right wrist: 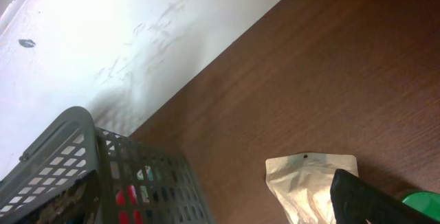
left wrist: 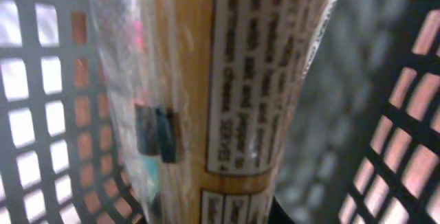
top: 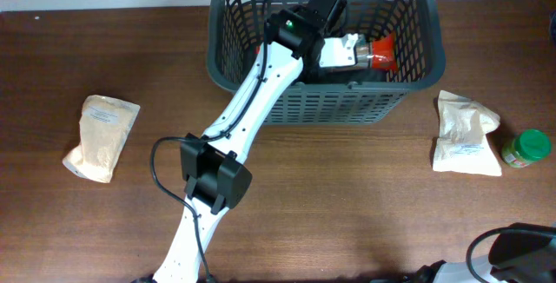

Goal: Pack container
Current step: 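Place the snack bar pack into the basket beside the tissues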

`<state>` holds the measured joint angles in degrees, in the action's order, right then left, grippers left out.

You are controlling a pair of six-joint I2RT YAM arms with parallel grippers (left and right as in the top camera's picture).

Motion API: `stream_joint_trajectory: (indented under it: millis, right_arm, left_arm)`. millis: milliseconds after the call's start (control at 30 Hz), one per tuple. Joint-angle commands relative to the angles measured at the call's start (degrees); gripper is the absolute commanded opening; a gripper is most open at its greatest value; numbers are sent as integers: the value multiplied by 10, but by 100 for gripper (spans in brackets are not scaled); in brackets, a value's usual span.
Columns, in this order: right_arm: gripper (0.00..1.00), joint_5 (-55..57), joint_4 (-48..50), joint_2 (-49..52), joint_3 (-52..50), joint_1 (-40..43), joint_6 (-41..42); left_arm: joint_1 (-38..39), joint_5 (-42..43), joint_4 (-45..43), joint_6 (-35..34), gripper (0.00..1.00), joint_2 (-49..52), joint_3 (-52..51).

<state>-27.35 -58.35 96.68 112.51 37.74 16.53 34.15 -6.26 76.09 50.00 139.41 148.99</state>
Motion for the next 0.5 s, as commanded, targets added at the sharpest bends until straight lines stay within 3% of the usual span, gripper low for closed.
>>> stream_joint_trajectory:
  millis: [0,133,200,267,300,333,467]
  right_arm:
    - [99,-5,0,-3,7,2,3]
    - [99,-5,0,-3,7,2,3]
    - [99,-5,0,-3,7,2,3]
    - [99,-5,0,-3,7,2,3]
    - [99,-5,0,-3,7,2,3]
    - [99,-5,0,-3,7,2,3]
    - [99,-5,0,-3,7,2,3]
  left_arm:
    - [0,7,25,-45,2,-35,20]
    - [-2,24,54,-45,3,-34,17]
    - [-3,24,54,-45,30,-33,16]
    - [-5,24,50,-55,43,-33,15]
    - [-6,24,45,-74,55,-33,15]
    - [-10,23,35,-103,75,-33,16]
    - [-33,19,44,-221,84,-45,53]
